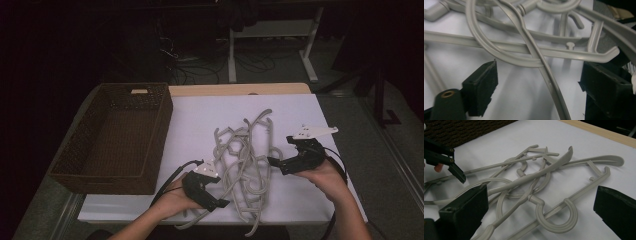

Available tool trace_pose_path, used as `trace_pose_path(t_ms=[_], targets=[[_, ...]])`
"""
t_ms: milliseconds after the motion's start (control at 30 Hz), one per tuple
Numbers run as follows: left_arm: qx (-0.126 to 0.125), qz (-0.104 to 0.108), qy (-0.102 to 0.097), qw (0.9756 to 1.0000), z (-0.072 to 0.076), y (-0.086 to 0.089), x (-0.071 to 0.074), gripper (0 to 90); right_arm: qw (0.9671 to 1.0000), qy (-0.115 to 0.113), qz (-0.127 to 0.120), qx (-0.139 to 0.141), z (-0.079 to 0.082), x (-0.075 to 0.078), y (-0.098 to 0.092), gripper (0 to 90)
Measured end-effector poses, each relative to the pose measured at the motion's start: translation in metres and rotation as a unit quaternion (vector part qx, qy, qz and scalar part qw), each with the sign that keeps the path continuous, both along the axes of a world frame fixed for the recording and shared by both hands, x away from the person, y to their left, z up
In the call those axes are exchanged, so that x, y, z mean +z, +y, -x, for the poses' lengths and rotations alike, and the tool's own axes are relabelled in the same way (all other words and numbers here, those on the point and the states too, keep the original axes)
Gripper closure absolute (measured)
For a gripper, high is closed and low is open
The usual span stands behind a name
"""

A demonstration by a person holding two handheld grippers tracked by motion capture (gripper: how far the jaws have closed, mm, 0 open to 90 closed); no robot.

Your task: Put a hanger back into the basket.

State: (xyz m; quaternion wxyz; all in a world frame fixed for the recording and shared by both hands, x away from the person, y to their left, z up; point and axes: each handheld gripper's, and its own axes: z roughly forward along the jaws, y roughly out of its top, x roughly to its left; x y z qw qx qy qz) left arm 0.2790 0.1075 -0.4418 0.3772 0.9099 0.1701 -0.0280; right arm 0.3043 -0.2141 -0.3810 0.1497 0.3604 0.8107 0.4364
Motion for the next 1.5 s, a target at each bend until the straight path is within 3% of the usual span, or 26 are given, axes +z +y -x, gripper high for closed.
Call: trace_pose_path(t_ms=[367,767,833,1000,1500], targets=[[-0.001,-0.025,0.008,0.9997,-0.002,-0.007,-0.009,47.1,1.0000,0.001,0.002,0.002,0.000,-0.001,0.001,0.0],[0.008,-0.038,0.023,0.9990,-0.002,-0.009,-0.008,68.4,1.0000,0.005,0.005,-0.004,-0.002,-0.006,0.000,0.0],[0.013,-0.036,0.027,0.9989,-0.004,-0.009,-0.008,68.5,0.9999,0.007,0.013,-0.002,0.000,-0.009,-0.001,0.0],[0.027,-0.041,0.033,0.9983,-0.006,-0.007,-0.004,70.0,0.9999,0.008,0.005,-0.012,-0.001,-0.012,-0.005,0.0],[0.064,-0.004,0.058,0.9963,-0.013,0.012,0.019,73.0,0.9999,0.002,0.001,-0.015,-0.001,-0.010,-0.007,0.0]])
